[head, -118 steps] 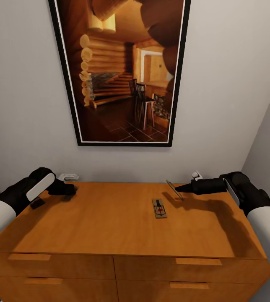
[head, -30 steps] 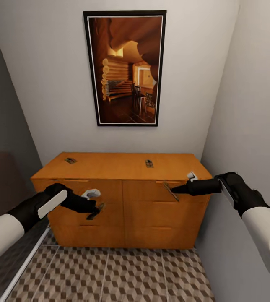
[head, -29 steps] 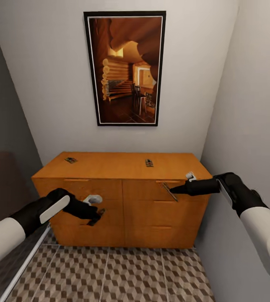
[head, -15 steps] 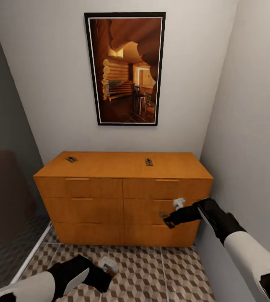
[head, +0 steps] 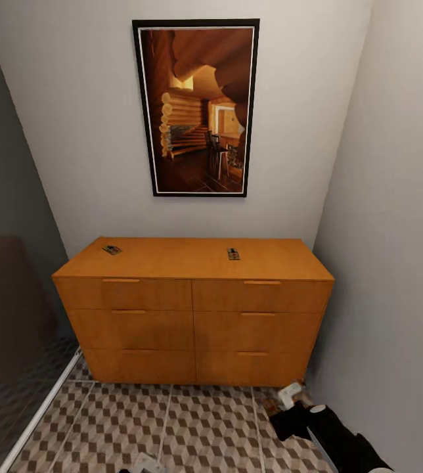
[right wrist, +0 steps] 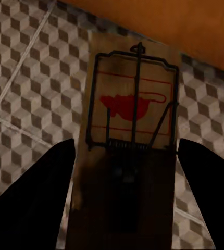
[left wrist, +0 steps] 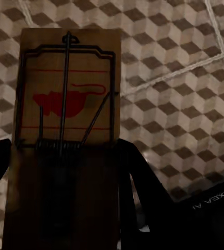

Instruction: Take the four mousetraps from the cabinet in the bathroom and place them on the bathroom floor. Make sure all four end up on the same floor surface, and ensure that at least two of them are either under or directly next to the same bathroom sink.

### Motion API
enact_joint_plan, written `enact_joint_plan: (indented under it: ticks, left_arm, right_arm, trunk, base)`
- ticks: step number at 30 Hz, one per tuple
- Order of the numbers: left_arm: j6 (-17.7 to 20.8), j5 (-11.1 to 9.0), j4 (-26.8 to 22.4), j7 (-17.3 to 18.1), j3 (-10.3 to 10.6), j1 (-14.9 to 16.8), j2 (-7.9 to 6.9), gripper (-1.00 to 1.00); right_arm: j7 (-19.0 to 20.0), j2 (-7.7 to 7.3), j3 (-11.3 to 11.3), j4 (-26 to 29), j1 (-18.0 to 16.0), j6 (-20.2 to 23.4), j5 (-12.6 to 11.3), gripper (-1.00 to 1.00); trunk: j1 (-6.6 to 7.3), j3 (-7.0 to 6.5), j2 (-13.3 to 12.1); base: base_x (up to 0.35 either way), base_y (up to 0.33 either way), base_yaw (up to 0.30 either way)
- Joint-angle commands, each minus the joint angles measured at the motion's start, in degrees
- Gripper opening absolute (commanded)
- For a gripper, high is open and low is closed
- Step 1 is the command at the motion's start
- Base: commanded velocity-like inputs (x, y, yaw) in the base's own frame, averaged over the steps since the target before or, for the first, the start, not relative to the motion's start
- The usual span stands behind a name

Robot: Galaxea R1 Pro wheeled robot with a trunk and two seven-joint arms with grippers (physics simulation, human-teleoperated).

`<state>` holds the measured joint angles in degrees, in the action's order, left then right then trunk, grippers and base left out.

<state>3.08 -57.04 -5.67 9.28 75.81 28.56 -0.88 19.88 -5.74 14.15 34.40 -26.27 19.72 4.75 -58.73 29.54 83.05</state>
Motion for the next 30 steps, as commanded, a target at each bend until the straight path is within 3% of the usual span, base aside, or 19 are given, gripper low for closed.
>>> enact_joint_plan:
  ticks: [1,3,4,5,6,7,8,9,30]
  left_arm:
    - [-1.36,-1.03,0.15,-1.66,0.11,-0.62,-0.01,-1.00]
    - [-4.39,-3.55,0.52,-5.32,0.02,-2.12,0.02,-1.00]
    - [-14.52,-15.10,2.44,-19.21,-0.07,-5.71,-0.38,-1.00]
    - [-15.98,-16.46,3.23,-20.48,-0.07,-5.80,-0.41,-1.00]
    - [-18.67,-20.83,4.55,-22.29,-0.05,-5.98,-0.32,-1.00]
    - [-18.88,-21.27,4.56,-22.32,-0.03,-6.06,-0.19,-1.00]
    - [-19.17,-21.96,4.35,-21.48,0.03,-7.10,0.07,-1.00]
    - [-19.16,-22.00,4.35,-21.23,0.02,-7.47,0.05,-1.00]
    - [-18.89,-22.04,4.59,-20.88,0.03,-8.26,-0.21,-1.00]
  right_arm:
    - [-3.77,1.48,0.10,-1.69,0.72,-1.23,0.71,-1.00]
    - [-11.19,3.71,0.13,-6.80,1.38,-3.91,1.47,-1.00]
    - [-21.98,5.56,0.10,-22.98,1.81,-18.47,2.06,-1.00]
    - [-22.20,5.60,0.09,-24.97,1.82,-19.24,2.01,-1.00]
    - [-22.53,5.58,-0.03,-30.05,1.83,-22.46,1.87,-1.00]
    - [-22.58,5.58,-0.05,-30.60,1.85,-23.50,1.83,-1.00]
    - [-22.69,5.65,-0.08,-32.86,2.53,-28.21,1.82,-1.00]
    - [-22.69,5.65,-0.08,-32.94,2.62,-28.84,1.79,-1.00]
    - [-22.68,5.65,-0.08,-33.08,3.85,-32.44,2.36,-1.00]
  trunk:
    - [0.00,0.04,0.03]
    - [0.00,0.04,0.03]
    - [0.00,0.04,0.03]
    - [0.00,0.04,0.03]
    - [0.00,0.04,0.03]
    - [0.00,0.05,0.03]
    - [0.00,0.07,0.03]
    - [0.00,0.10,0.03]
    - [0.00,0.16,0.03]
  base:
    - [0.000,0.000,0.000]
    - [0.000,0.000,0.000]
    - [0.000,0.000,0.006]
    - [0.000,0.000,0.059]
    - [0.000,0.000,0.247]
    - [0.000,0.000,0.261]
    - [0.000,0.000,0.285]
    - [0.000,0.000,0.285]
    - [0.000,0.000,0.287]
